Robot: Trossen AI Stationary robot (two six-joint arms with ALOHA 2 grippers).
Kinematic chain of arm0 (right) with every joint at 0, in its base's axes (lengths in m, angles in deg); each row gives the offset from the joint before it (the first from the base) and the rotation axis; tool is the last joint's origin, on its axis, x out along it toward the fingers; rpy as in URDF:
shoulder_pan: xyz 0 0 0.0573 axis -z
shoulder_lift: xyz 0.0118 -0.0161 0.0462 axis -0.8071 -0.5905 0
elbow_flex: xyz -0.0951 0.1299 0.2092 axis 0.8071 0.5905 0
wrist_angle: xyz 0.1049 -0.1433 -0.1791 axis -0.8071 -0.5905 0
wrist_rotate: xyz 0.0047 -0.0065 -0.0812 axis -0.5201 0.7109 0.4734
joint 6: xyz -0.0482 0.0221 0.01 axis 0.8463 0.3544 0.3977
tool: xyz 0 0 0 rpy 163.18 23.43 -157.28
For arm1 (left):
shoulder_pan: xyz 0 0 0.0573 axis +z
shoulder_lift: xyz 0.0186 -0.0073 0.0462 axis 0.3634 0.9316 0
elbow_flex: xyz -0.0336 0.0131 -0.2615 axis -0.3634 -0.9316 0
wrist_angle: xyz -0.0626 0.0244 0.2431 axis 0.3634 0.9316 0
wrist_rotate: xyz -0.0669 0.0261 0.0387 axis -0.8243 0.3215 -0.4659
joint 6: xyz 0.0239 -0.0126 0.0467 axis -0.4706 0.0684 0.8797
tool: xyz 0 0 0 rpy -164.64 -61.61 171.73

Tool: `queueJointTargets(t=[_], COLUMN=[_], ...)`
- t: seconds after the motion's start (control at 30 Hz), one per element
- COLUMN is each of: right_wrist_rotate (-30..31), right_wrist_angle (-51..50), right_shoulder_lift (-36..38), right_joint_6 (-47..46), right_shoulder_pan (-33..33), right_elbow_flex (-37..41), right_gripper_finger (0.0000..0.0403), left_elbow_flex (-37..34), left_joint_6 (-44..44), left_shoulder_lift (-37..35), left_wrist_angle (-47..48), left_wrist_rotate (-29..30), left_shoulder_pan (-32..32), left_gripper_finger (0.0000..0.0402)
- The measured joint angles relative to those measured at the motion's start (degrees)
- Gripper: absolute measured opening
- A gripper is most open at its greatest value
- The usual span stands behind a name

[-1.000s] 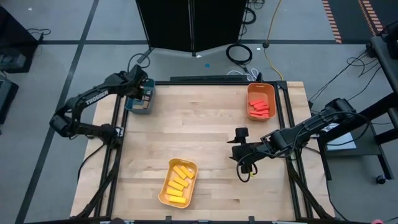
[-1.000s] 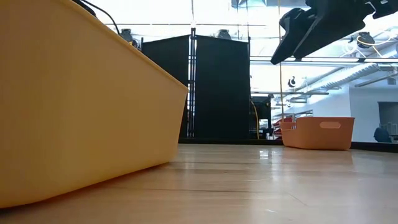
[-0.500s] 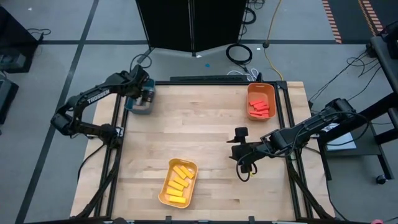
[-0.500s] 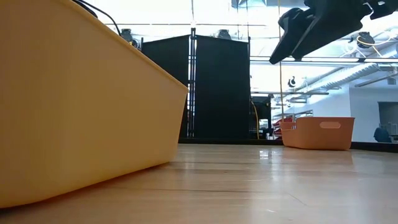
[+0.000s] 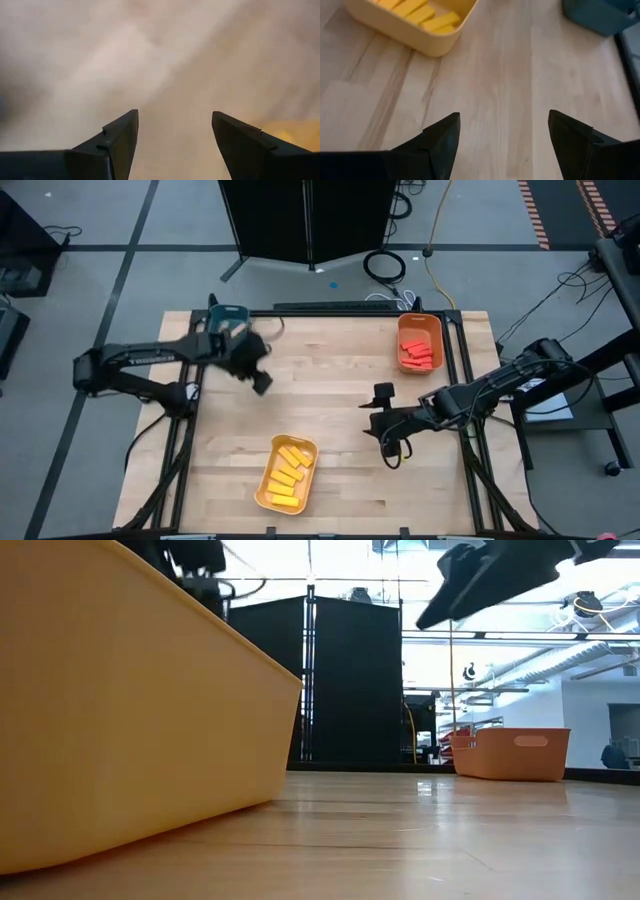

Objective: Sort blocks
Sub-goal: Adjust the yellow bin on the table

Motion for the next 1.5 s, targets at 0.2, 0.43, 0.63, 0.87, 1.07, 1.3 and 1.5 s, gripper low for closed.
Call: queueJointTargets(t=[0.2, 0.43, 0.63, 0.87, 1.07, 1.3, 1.5], right_wrist_rotate=[-3.3, -10.0, -15.3, -18.2, -17.8, -18.0, -17.6], right_wrist_angle=[4.3, 9.3, 18.6, 34.7, 42.2, 42.0, 42.4], right_shoulder_lift=[0.0, 0.0, -2.1, -15.0, -25.1, -35.3, -41.3], right_joint_6=[2.1, -0.7, -1.8, -2.4, -2.1, -2.9, -3.6], right_shoulder_pan=[2.5, 3.4, 1.3, -4.8, -7.7, -8.8, -9.2], right_elbow_flex=[0.0, 0.0, -0.1, -1.1, -8.2, -18.3, -25.5], right_gripper_finger=[0.0240, 0.0240, 0.0240, 0.0178, 0.0016, 0.0002, 0.0001], left_elbow_flex=[0.1, 0.1, 0.0, 0.0, 0.0, 0.0, 0.0], left_joint_6=[-14.6, -27.2, -26.8, -19.6, -15.5, -17.6, -23.2], left_shoulder_lift=[1.8, 8.2, 15.0, 21.0, 24.3, 23.2, 23.2], left_wrist_angle=[-5.0, -3.4, -2.1, -7.8, -10.6, -10.9, -13.0], left_wrist_rotate=[6.7, 19.7, 29.0, 28.3, 25.5, 16.9, 12.4], left_shoulder_pan=[-20.4, -35.5, -37.4, -36.5, -37.5, -40.3, -45.5], left_gripper_finger=[0.0246, 0.0246, 0.0246, 0.0241, 0.0171, 0.0070, 0.0032])
